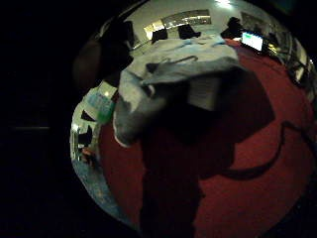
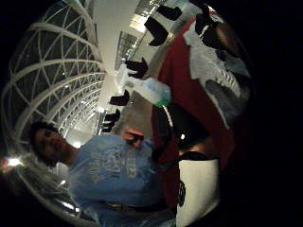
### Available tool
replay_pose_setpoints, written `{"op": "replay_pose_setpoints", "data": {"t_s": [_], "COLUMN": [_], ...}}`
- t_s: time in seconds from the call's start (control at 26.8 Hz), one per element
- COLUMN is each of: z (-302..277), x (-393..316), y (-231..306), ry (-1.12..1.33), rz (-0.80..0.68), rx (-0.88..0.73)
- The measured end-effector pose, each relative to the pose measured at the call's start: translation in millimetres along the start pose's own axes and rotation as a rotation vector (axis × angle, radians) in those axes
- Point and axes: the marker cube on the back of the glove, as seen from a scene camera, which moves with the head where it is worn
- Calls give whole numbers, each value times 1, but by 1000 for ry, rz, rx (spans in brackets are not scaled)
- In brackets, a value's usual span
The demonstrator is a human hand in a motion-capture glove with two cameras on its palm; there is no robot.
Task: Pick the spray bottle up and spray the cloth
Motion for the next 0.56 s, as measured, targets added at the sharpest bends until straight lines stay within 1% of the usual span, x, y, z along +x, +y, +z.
{"op": "replay_pose_setpoints", "data": {"t_s": [0.3, 0.56], "z": [-40, -57], "x": [59, 77], "y": [46, 58], "ry": [285, 348], "rz": [111, 139], "rx": [11, 14]}}
